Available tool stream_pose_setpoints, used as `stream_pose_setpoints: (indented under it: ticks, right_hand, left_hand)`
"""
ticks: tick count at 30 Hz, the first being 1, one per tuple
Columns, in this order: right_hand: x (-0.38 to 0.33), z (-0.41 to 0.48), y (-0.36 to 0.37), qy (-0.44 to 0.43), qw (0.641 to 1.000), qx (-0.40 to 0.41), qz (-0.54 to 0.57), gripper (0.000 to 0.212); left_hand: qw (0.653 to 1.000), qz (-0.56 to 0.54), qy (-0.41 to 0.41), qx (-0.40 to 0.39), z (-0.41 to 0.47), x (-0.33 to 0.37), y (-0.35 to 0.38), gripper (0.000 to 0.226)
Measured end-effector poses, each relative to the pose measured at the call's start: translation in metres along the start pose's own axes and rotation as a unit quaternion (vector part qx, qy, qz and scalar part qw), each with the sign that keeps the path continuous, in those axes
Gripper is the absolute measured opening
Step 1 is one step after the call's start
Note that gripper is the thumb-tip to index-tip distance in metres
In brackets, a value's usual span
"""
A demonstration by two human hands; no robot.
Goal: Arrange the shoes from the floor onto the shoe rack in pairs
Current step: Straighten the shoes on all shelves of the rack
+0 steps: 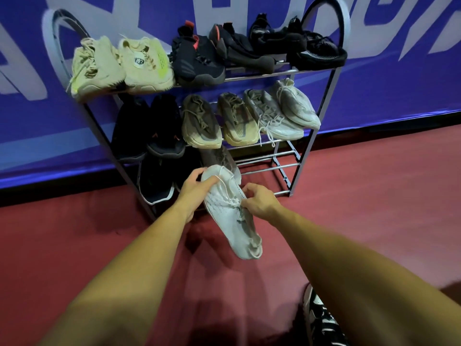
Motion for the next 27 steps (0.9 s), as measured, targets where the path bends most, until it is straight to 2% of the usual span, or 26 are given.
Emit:
stream_pose_setpoints:
  ticks: [2,5,8,10,13,15,21,23,27]
  right_hand:
    - [0.002,0.002,0.000,-0.014,0.999,-0.005,-0.038,0.010]
    - [0.004,0.003,-0.004,-0.019,0.996,0.002,-0.085,0.011]
    - [0.003,0.000,-0.010,-0.032,0.990,-0.002,-0.139,0.009]
    - [0.004,-0.001,-0.010,-0.063,0.980,0.000,-0.191,0.006]
    - [0.004,-0.003,-0.006,-0.096,0.969,0.012,-0.228,0.015]
    - [0.004,-0.003,-0.004,-0.108,0.966,0.017,-0.233,0.018]
    - [-0.002,0.000,-0.003,-0.115,0.967,0.044,-0.225,0.028]
    - [-0.003,0.002,-0.004,-0.096,0.972,0.053,-0.207,0.028]
    - [-0.002,0.008,-0.010,-0.055,0.983,0.102,-0.144,0.025]
  left_hand:
    - [0.998,0.038,0.046,-0.003,0.002,0.003,0.000,0.032]
    - [0.984,0.154,0.086,-0.012,0.003,0.001,-0.001,0.022]
    - [0.972,0.216,0.089,-0.026,0.003,0.001,0.003,0.030]
    - [0.960,0.257,0.099,-0.056,0.001,0.001,0.010,0.032]
    - [0.936,0.304,0.124,-0.126,-0.006,0.000,0.019,0.023]
    - [0.932,0.313,0.119,-0.141,-0.005,-0.001,0.019,0.020]
    - [0.930,0.327,0.050,-0.160,-0.013,-0.005,0.020,0.031]
    - [0.937,0.304,0.037,-0.169,-0.014,-0.005,0.020,0.036]
    - [0.968,0.200,-0.021,-0.151,-0.008,-0.015,0.015,0.028]
Point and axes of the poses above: each hand's wrist, its own z-axis towards the middle knuckle, its own y-axis out of the palm, x = y × z, the point moved 4 cm from there along z, towards the middle knuckle, and after that the axes turned 14 degrees about x, right-handed, at the moved point
